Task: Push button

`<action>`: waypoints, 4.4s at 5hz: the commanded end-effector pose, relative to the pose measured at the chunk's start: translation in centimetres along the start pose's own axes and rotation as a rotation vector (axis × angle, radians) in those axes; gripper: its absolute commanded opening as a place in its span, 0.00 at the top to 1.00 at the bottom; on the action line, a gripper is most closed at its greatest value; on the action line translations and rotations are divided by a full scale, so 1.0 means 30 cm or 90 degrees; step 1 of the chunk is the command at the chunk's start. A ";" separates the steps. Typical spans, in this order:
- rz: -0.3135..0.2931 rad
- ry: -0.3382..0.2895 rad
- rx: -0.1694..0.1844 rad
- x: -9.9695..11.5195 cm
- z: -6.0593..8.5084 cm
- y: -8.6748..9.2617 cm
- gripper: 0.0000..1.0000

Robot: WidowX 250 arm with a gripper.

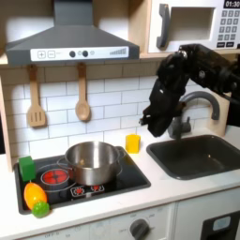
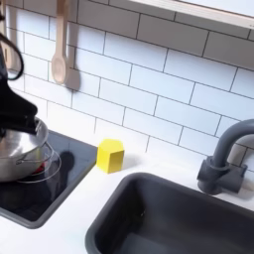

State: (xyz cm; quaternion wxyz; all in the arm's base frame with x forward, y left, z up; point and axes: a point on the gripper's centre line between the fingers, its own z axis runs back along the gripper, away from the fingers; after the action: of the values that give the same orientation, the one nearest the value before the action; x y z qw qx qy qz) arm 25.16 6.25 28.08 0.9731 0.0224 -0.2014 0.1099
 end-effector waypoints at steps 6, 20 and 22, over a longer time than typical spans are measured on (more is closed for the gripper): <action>0.007 -0.288 0.010 0.259 0.104 0.074 1.00; 0.032 -0.455 0.050 0.610 0.158 0.172 1.00; 0.035 -0.457 0.052 0.630 0.148 0.172 1.00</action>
State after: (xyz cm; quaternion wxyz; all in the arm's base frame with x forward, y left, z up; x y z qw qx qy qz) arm 39.09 14.91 39.67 0.8352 0.0946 -0.5257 0.1309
